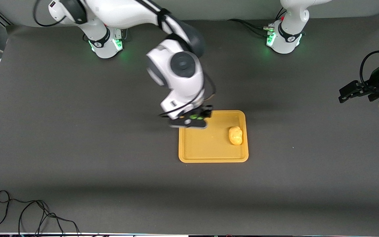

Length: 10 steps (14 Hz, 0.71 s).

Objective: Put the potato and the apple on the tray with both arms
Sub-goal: 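Carry the green apple over the tray while the left gripper withdraws, then lower the apple onto the tray beside the potato and open the right gripper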

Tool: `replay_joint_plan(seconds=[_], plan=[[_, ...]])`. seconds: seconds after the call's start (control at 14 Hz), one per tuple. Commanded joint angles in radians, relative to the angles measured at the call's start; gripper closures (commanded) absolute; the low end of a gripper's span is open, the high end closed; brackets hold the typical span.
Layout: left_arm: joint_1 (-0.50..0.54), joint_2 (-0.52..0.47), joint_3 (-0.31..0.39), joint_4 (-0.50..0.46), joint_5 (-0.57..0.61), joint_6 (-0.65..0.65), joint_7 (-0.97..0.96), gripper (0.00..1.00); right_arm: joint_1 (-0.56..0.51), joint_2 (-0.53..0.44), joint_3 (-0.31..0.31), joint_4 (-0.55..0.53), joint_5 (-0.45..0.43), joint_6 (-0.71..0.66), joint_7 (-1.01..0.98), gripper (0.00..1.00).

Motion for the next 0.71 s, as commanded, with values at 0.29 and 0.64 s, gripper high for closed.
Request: replay_joint_plan(seconds=[0.29,0.64], plan=[[0.004,-0.029,-0.002,-0.011,0.014,0.005,0.02,0.0,0.057,0.224,-0.022,0.073,-0.073,0.194,0.06,0.8],[0.003,-0.027,-0.003,-0.011,0.012,0.006,0.018,0.0,0.028,0.315,-0.025,0.07,-0.073,0.341,0.058,0.8]])
